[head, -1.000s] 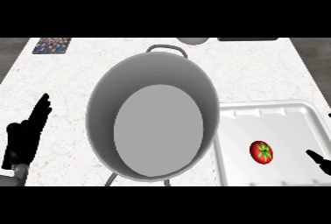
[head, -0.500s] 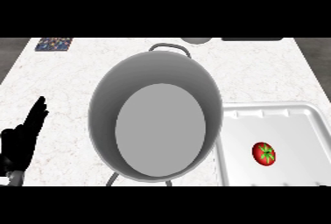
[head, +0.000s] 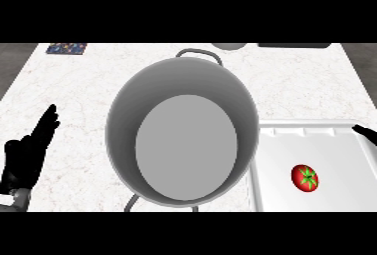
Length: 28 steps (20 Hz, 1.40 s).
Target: Pick the tomato from the tray and place it in the pot
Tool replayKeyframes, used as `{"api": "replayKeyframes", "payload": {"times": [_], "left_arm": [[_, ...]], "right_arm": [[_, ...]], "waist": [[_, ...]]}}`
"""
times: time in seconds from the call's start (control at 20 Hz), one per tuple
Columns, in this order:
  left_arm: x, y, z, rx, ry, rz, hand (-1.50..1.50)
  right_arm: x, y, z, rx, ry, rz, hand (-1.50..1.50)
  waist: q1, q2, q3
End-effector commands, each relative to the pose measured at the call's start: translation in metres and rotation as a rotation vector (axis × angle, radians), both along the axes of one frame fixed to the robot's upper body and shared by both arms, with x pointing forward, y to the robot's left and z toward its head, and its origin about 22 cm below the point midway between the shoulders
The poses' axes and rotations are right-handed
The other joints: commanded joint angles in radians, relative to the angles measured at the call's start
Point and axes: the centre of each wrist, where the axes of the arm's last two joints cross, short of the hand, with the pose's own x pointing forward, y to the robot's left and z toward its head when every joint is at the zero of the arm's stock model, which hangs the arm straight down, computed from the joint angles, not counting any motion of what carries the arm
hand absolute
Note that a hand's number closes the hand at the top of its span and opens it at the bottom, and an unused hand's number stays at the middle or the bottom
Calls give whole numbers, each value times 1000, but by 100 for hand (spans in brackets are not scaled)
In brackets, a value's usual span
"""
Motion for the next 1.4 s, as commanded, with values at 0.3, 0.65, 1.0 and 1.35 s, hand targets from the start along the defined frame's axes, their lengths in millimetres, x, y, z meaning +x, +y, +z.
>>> {"api": "replayKeyframes", "payload": {"times": [0.3,0.65,1.0,1.35], "left_arm": [[-5,4,-5,1,5,4,0],[-10,-2,-16,4,5,16,0],[-9,7,4,3,7,20,0],[-14,2,-8,-6,14,25,0]], "right_arm": [[38,55,-3,-129,332,62,-150],[53,94,-24,-198,380,88,-150],[61,89,-33,-245,429,71,-150],[78,103,-38,-252,461,58,-150]], "waist": [[-11,-2,2],[-17,-3,2],[-22,-5,2],[-20,-4,2]]}}
